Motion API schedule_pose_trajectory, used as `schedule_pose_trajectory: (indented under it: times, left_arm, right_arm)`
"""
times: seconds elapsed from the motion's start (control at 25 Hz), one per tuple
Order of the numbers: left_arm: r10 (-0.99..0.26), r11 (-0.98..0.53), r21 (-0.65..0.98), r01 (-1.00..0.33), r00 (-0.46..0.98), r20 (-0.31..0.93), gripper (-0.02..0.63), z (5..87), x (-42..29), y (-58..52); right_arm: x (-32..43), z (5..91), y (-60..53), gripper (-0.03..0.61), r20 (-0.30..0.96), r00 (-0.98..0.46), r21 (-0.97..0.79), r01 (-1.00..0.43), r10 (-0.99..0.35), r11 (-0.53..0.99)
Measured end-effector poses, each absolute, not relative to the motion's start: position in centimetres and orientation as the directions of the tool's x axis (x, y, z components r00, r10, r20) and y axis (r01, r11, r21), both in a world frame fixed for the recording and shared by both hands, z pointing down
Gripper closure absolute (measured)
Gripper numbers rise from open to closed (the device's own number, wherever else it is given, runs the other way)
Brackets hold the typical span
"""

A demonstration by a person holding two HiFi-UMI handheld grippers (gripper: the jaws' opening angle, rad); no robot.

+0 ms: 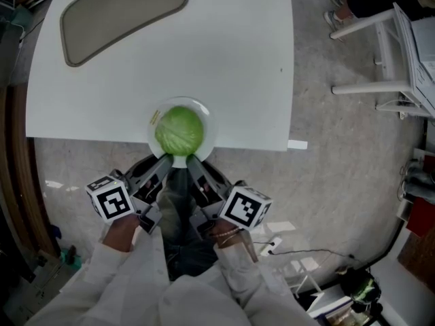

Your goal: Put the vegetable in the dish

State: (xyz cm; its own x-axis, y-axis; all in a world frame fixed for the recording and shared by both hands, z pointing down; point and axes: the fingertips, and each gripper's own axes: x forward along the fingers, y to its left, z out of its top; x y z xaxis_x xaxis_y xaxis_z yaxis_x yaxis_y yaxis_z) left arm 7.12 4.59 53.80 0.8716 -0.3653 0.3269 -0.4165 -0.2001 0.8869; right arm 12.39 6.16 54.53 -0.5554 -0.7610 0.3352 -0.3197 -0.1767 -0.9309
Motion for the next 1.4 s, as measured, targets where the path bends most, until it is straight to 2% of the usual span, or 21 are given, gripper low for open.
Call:
schedule_pose_trajectory:
  times: [0.68, 1.4]
  left_arm:
    - [-0.409, -0.259, 0.875, -0.409, 0.867, 0.284, 0.548, 49.5, 7.5, 3.0]
    - [-0.585, -0.301, 0.849, -0.434, 0.788, 0.195, 0.548, 39.3, 4.7, -4.9]
  right_arm:
    - [12.9, 50.1, 4.2, 0.538, 0.299, -0.585, -0.929, -0.357, -0.754, -0.092]
    - [10.5, 39.7, -4.7, 0.538, 0.193, -0.716, -0.915, -0.379, -0.671, 0.141]
